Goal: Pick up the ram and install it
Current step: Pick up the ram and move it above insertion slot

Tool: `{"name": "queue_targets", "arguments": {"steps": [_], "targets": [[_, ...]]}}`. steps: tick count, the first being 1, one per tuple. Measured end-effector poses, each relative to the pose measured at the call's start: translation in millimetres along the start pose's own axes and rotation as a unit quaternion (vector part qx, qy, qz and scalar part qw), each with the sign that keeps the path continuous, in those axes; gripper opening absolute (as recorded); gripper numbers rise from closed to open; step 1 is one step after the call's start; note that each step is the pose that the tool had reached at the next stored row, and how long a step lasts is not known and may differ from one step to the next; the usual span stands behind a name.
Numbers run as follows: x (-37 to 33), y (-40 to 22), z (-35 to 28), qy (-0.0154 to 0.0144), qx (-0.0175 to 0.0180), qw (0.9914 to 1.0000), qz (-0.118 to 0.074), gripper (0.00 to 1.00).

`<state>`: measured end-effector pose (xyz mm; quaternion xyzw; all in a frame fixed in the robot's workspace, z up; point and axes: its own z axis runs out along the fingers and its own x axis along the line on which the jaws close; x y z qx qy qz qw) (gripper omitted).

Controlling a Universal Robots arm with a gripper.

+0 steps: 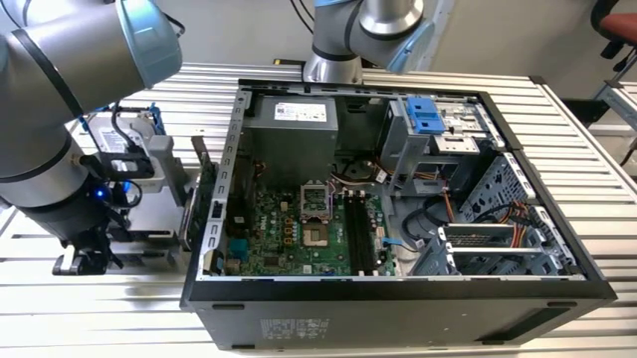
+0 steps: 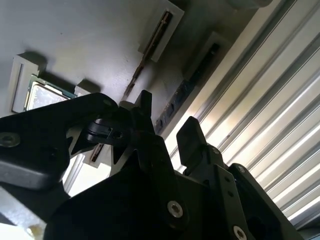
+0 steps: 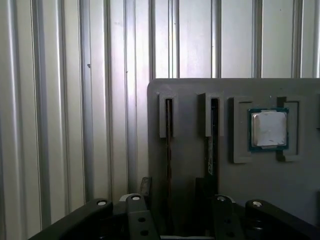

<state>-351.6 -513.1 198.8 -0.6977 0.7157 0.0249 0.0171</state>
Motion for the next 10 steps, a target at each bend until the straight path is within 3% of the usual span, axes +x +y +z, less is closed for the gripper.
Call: {"name": "queue_targets", "arguments": {"steps": [10], "targets": [[0.3,1.0,3.8,0.0,-0.0002,1.0,0.002,1.0]]}}
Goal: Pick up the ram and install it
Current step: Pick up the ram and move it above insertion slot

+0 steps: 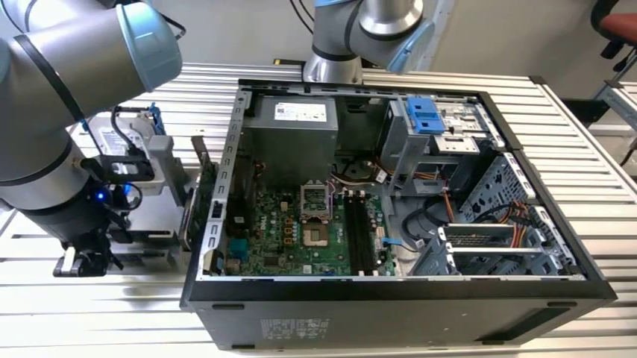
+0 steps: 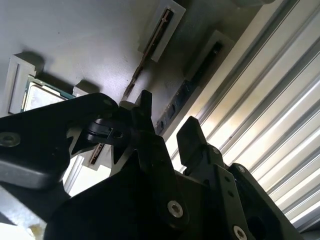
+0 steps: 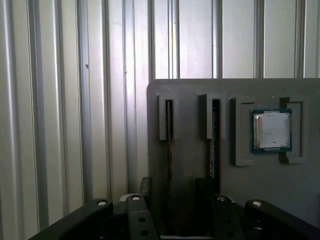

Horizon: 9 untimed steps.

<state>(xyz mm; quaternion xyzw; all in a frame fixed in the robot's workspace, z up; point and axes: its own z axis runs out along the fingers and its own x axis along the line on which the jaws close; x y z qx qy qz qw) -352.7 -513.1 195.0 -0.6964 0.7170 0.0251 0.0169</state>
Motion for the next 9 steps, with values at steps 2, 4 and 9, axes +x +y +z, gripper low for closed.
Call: {"name": "queue_targets", "arguments": {"steps": [2,4,9], "targets": [[0.0,0.0,0.0,0.0,0.0,1.0,0.0,1.0],[0.0,0.0,0.0,0.0,-0.0001,1.0,0.0,1.0],[1.0,-0.2,0.1,-0.0001,0.0,1.0,0.0,1.0]]}}
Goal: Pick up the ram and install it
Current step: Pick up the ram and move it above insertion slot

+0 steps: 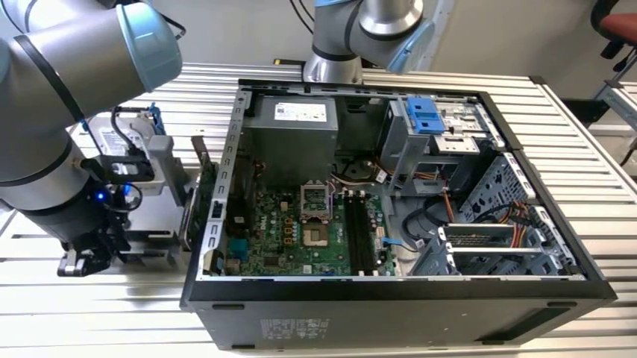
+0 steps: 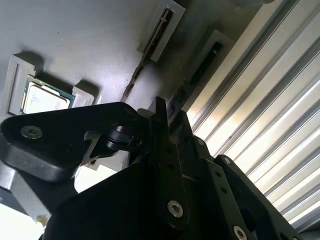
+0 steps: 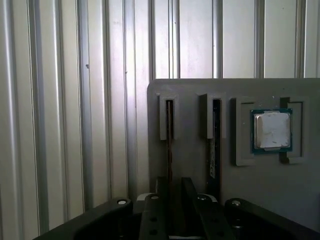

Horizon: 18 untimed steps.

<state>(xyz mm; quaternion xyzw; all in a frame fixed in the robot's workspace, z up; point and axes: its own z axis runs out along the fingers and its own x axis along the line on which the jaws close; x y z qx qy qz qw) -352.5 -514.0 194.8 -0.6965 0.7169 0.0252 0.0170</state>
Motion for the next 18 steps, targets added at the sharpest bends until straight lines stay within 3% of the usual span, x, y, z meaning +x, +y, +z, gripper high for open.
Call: {"name": "queue_targets", "arguments": {"steps": [14,15,18], "targets": [[2.2,0.1,-0.4,0.0003,-0.0001,1.0,0.0,1.0],[2.3,0.1,-0.4,0.0003,-0.0001,1.0,0.0,0.0],[2.6,0.1,-0.3,0.0003,-0.0001,1.0,0.0,0.0]]}}
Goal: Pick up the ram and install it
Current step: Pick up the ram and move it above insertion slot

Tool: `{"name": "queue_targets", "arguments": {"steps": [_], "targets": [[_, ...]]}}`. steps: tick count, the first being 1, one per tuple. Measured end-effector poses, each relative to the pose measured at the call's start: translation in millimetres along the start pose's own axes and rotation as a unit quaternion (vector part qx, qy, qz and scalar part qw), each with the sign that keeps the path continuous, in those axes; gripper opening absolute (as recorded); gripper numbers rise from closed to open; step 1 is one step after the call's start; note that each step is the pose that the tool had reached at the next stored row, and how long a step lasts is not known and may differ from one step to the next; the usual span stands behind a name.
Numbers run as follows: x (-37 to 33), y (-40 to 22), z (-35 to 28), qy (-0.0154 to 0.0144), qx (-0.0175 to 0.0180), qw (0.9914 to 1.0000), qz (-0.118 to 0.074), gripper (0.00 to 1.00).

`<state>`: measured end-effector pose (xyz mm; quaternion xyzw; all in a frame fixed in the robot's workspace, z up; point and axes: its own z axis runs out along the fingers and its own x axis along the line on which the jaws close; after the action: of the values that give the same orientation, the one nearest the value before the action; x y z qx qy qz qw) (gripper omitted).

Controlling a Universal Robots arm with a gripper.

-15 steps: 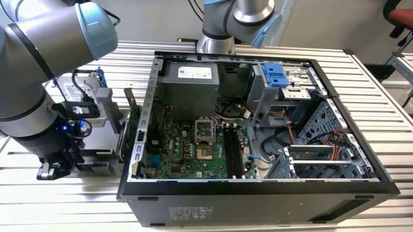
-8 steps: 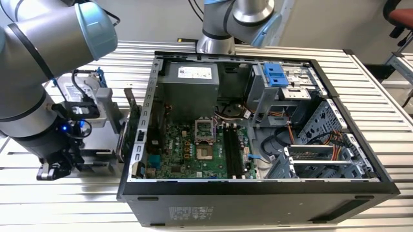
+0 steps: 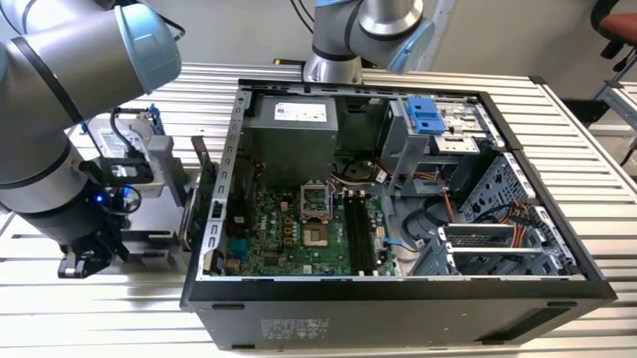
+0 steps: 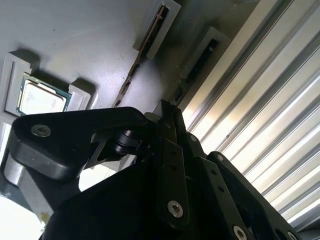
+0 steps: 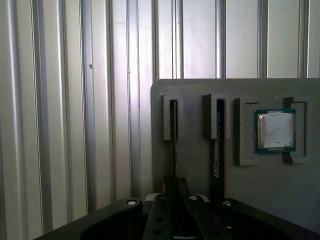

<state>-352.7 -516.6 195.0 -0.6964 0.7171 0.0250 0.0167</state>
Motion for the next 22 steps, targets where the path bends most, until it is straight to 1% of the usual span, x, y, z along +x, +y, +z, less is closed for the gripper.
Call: {"name": "queue_targets", "arguments": {"steps": [18,20,22], "targets": [[1.1,0.0,-0.3,0.0,0.0001,1.0,0.0,0.0],[1.0,0.1,-2.9,0.0,0.0,1.0,0.0,0.0],[0.6,0.2,-7.6,0.0,0.0,1.0,0.0,0.0]]}}
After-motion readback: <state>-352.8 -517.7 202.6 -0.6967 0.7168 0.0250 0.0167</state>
